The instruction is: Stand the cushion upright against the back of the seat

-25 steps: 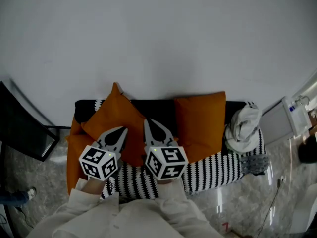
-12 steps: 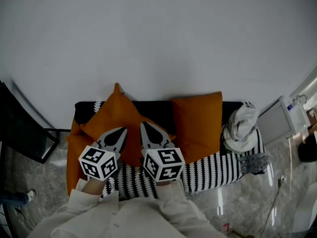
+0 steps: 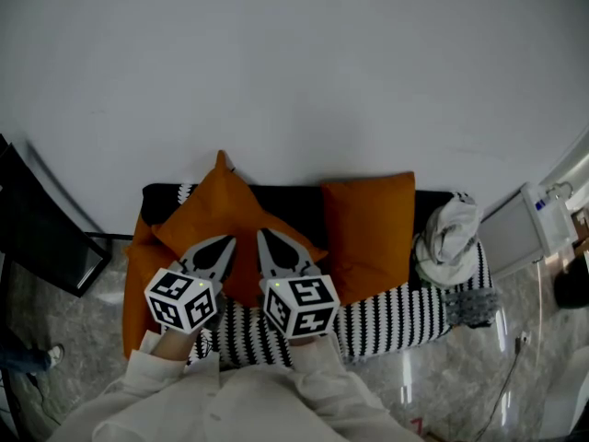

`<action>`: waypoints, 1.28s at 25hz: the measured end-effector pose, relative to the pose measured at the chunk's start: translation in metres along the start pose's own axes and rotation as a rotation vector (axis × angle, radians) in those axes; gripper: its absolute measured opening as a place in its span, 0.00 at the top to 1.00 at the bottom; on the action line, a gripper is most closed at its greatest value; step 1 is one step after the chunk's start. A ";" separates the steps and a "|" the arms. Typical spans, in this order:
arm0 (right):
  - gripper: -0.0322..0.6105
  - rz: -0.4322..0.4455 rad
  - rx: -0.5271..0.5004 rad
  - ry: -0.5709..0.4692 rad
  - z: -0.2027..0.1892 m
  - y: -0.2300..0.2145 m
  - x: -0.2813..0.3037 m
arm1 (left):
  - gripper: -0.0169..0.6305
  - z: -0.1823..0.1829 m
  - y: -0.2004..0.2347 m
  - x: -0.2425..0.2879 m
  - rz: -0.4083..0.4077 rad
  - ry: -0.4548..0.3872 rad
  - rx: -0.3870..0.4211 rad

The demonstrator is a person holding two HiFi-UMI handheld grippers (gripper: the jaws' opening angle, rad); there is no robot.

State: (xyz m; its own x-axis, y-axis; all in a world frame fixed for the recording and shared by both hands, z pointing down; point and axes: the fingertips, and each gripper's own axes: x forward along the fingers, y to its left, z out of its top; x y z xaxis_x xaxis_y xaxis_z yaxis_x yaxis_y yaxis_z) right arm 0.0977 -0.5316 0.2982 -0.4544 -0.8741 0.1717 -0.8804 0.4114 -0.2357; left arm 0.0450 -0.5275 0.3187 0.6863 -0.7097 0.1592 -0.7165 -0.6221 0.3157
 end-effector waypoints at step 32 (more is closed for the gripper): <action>0.93 0.020 -0.062 0.094 -0.024 0.000 -0.001 | 0.96 -0.006 -0.017 0.012 -0.017 0.038 0.044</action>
State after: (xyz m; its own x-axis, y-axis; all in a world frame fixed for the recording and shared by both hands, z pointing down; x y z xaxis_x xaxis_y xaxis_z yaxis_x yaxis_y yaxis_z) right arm 0.0946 -0.5243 0.3210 -0.4798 -0.8388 0.2573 -0.8766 0.4459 -0.1808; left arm 0.0659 -0.5237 0.3206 0.7024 -0.6859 0.1901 -0.7086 -0.6486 0.2779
